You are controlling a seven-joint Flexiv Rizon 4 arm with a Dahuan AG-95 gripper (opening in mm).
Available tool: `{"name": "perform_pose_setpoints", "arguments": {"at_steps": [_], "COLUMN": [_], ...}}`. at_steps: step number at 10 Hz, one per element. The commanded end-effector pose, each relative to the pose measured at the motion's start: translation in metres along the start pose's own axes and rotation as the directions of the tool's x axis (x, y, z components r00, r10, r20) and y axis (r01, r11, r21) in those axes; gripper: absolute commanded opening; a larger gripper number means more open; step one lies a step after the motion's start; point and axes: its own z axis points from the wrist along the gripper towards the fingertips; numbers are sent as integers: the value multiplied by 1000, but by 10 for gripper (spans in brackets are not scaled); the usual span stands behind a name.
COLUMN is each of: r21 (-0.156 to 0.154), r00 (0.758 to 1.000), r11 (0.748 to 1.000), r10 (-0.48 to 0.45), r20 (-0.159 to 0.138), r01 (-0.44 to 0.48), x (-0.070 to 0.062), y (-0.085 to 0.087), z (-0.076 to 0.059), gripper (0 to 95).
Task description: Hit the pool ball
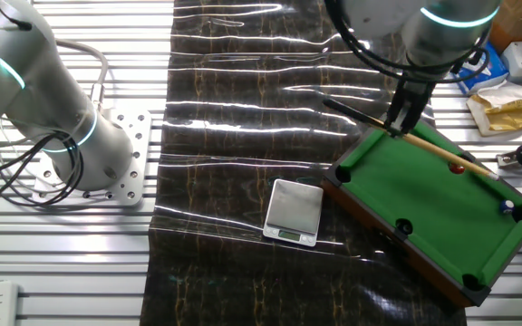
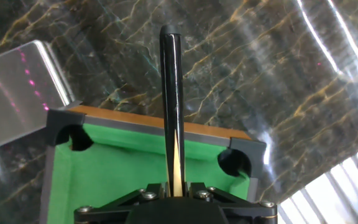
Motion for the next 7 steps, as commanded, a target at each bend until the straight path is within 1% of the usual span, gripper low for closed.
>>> {"name": "perform_pose_setpoints", "arguments": {"at_steps": [1,2,4,6,7], "r21": [19,32,42,67,90], "r00": [997,996,995,993,992], "r11": [997,997,995,993,991], "r10": [-79,-78,-96,-105,-104], "r20": [24,32,37,47,68], "r01": [78,77,94,102,98], "x": [0,1,2,3,3], "y": [3,11,29,39,43], "z": [-2,-5,-12,-13,-12], "gripper": [0,0,0,0,0]}}
